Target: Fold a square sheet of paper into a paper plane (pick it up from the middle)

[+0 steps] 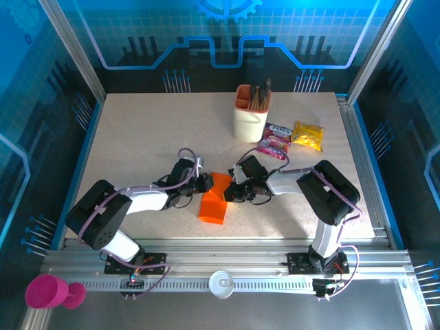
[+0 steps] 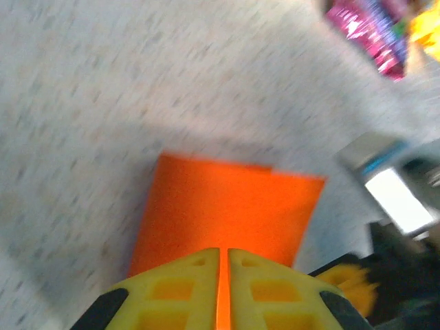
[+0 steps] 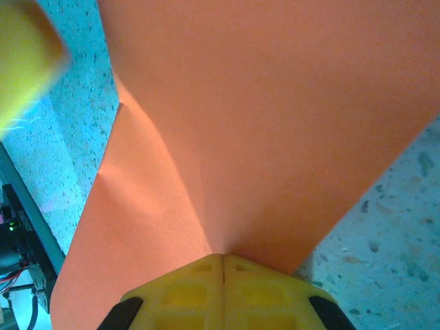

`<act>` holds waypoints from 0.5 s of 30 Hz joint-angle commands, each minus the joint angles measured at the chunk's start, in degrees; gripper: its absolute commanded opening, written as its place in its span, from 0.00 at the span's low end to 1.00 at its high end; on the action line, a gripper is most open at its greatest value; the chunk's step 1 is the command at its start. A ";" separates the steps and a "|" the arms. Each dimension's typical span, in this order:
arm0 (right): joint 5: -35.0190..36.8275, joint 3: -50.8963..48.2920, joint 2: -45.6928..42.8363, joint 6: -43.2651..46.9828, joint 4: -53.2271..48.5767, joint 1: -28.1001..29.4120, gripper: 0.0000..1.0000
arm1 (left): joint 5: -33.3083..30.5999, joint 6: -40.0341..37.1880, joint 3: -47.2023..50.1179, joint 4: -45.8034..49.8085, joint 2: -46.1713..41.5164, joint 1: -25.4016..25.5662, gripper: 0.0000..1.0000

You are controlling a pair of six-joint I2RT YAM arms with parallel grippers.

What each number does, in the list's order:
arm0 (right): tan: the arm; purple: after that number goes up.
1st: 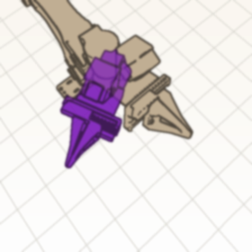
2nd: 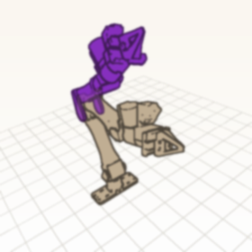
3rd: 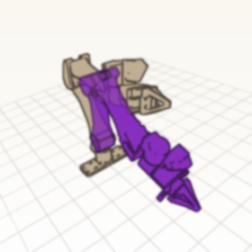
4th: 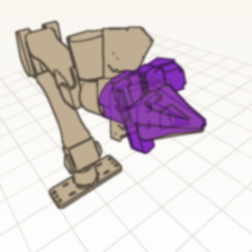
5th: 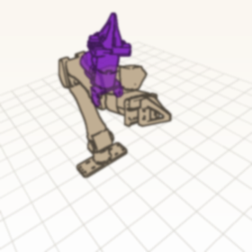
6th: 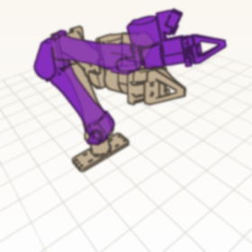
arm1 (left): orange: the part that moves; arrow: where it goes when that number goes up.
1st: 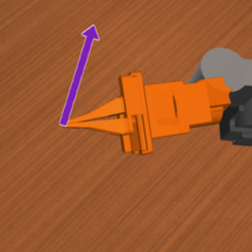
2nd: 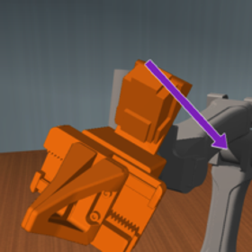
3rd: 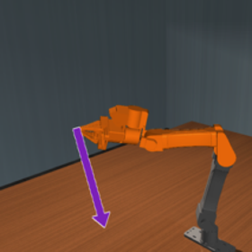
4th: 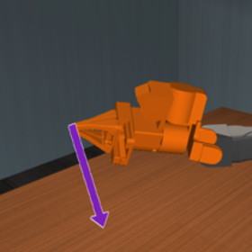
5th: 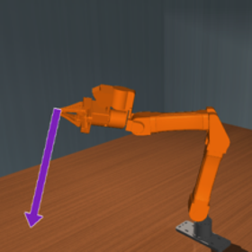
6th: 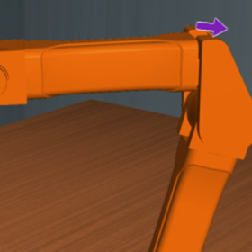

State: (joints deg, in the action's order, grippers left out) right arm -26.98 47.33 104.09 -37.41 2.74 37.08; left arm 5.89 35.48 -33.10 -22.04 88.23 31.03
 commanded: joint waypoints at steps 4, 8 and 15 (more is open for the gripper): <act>4.49 -0.90 4.65 1.15 -2.26 1.68 0.00 | 3.58 -2.90 -6.17 2.72 1.53 -1.49 0.10; 4.50 -1.15 4.58 1.10 -2.11 1.77 0.00 | 4.38 -3.14 -7.23 1.97 4.20 -1.72 0.08; 4.42 -1.13 4.79 1.02 -1.87 1.86 0.00 | 3.29 -3.05 -7.34 -0.22 8.02 -2.70 0.07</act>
State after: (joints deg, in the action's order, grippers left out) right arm -27.05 47.33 104.16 -37.41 2.81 37.08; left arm 8.86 33.91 -39.62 -21.30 94.98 29.23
